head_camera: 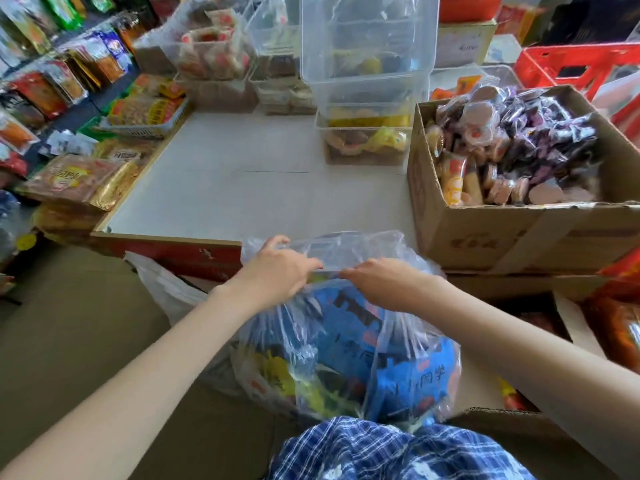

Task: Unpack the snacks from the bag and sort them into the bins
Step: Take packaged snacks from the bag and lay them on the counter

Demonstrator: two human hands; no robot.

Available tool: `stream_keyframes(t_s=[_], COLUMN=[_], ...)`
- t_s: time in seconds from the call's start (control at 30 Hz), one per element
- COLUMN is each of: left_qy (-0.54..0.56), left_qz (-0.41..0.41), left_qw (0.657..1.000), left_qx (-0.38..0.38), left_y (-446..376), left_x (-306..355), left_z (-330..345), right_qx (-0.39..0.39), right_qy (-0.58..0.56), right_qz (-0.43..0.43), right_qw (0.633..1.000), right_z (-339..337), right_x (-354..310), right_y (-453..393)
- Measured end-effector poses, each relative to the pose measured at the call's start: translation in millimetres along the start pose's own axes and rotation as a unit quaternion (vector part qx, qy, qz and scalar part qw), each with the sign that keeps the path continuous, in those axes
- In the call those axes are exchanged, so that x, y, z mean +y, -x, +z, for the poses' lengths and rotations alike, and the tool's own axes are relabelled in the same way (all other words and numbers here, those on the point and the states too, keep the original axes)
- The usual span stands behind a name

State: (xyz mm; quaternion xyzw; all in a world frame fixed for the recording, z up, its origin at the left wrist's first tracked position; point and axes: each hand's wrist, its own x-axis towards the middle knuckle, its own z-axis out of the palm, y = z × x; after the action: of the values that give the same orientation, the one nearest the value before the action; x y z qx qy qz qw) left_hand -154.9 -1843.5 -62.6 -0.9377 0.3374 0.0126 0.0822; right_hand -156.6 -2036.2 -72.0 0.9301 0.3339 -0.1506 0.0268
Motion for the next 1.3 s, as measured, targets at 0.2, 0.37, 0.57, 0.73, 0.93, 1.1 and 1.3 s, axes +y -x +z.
stream_keyframes(t_s=[0.2,0.37,0.57,0.73,0.93,1.1,1.3], left_qy=[-0.081,-0.042,0.084,0.096,0.274,0.355,0.135], left_qz=[-0.204,-0.217,-0.147,-0.01,0.005,-0.04,-0.186], left_qw=[0.957,0.953,0.972,0.963,0.938,0.91,0.929], left_qx=[-0.19,-0.208,-0.164,-0.251,-0.214,-0.212,-0.291], left_y=[19.7,19.5,9.6,19.1,40.5,23.1,9.7], left_x=[-32.2,-37.8,-28.8,-11.5,-35.9,-40.5,-67.1], left_z=[9.7,16.1,14.0,27.3,30.1,26.8,58.6], right_qx=[-0.007,0.071,0.083,-0.013,0.1,-0.114,-0.255], right_qy=[0.06,0.101,0.135,-0.028,-0.138,-0.198,-0.306], right_qz=[0.148,0.241,-0.065,0.208,0.2,0.142,0.144], right_qw=[0.987,0.963,0.985,0.978,0.965,0.963,0.906], right_z=[8.2,-18.3,-1.3,-15.6,-16.8,26.5,18.4], right_x=[88.7,127.8,50.8,67.6,17.5,-36.3,-61.9], right_y=[48.7,73.2,12.9,-32.0,-24.6,20.6,78.3])
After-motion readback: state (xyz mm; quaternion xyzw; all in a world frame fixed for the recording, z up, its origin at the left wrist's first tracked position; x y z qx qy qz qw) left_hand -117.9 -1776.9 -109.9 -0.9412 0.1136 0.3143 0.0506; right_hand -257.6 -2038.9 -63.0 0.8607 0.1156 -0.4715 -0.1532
